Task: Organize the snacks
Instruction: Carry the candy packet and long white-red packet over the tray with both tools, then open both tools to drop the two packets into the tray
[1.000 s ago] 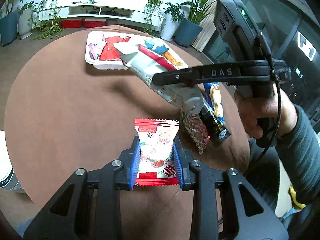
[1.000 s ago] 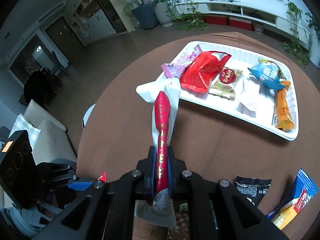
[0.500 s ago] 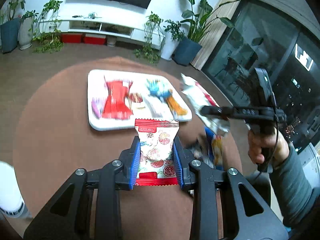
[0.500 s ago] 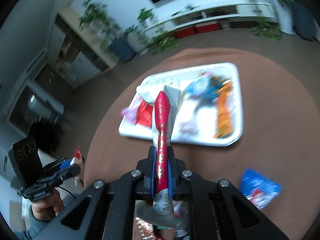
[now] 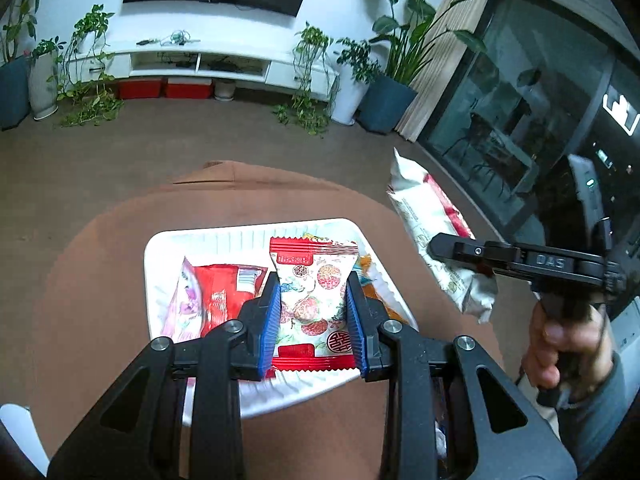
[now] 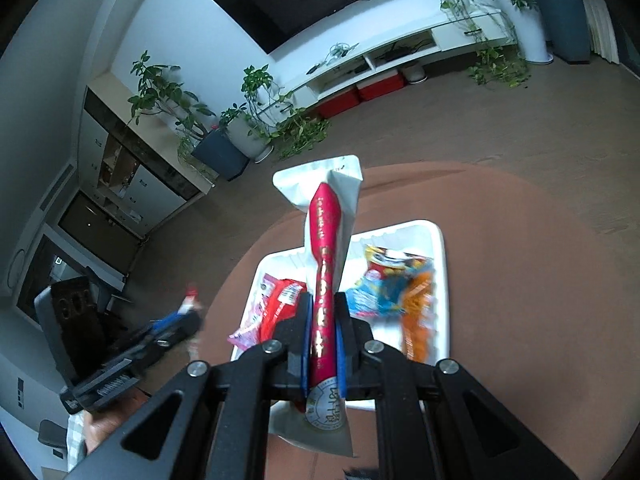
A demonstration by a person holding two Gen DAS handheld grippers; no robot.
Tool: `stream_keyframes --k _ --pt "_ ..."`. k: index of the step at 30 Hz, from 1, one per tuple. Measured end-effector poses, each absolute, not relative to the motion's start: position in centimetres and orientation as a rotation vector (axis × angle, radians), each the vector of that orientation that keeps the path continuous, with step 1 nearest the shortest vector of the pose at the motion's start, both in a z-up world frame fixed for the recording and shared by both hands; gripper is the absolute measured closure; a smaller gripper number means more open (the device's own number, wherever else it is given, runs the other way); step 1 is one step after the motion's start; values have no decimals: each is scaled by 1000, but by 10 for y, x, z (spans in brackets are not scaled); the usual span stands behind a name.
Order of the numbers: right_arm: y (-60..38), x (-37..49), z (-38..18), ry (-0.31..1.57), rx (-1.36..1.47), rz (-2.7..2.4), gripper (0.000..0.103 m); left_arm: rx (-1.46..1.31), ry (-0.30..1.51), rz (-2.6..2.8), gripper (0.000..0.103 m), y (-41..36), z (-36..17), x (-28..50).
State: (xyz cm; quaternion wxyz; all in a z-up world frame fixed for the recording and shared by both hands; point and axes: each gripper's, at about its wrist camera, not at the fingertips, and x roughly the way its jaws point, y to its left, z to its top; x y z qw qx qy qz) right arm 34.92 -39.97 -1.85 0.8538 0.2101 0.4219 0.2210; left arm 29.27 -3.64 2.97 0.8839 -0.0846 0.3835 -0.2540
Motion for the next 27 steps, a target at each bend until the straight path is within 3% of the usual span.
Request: stream_keyframes --k 11,27 --pt "-357 384 -64 999 414 454 92 -159 871 -479 75 -70 -28 349" --pt "-348 394 -103 1065 383 382 92 -137 898 -443 73 -80 -63 363"
